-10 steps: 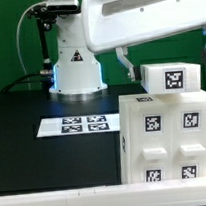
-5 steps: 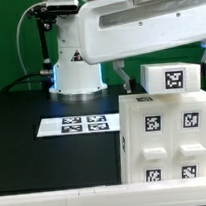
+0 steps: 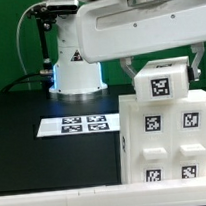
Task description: Assemble cabinet
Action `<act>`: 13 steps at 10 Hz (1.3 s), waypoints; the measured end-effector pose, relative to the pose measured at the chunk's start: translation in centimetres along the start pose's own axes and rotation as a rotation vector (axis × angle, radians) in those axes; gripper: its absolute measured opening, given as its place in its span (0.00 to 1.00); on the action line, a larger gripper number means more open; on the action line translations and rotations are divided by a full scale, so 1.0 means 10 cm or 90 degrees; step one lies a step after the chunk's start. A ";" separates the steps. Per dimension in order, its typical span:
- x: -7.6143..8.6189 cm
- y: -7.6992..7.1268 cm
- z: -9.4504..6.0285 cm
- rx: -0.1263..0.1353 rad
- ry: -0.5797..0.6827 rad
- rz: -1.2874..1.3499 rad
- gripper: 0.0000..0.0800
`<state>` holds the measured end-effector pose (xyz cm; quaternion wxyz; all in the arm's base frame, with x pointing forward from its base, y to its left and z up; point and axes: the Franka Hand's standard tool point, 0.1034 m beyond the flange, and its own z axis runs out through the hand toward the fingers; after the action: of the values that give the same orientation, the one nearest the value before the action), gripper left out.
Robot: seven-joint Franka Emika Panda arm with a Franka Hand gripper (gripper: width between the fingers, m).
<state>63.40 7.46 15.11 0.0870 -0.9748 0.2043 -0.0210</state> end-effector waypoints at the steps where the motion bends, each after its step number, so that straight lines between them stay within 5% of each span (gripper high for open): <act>1: 0.00 0.00 0.00 0.000 0.000 0.052 0.67; 3: -0.01 -0.05 0.00 -0.012 0.010 0.270 0.67; 5: 0.07 -0.09 -0.02 0.020 0.046 0.451 0.67; 13: 0.03 0.02 0.01 0.021 0.008 0.788 0.68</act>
Offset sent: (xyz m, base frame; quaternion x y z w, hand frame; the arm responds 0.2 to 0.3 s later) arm -0.0094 0.0215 -0.0145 -0.0597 0.0192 0.5381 0.8405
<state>63.59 7.19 14.99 0.0971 -0.6741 0.7318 0.0248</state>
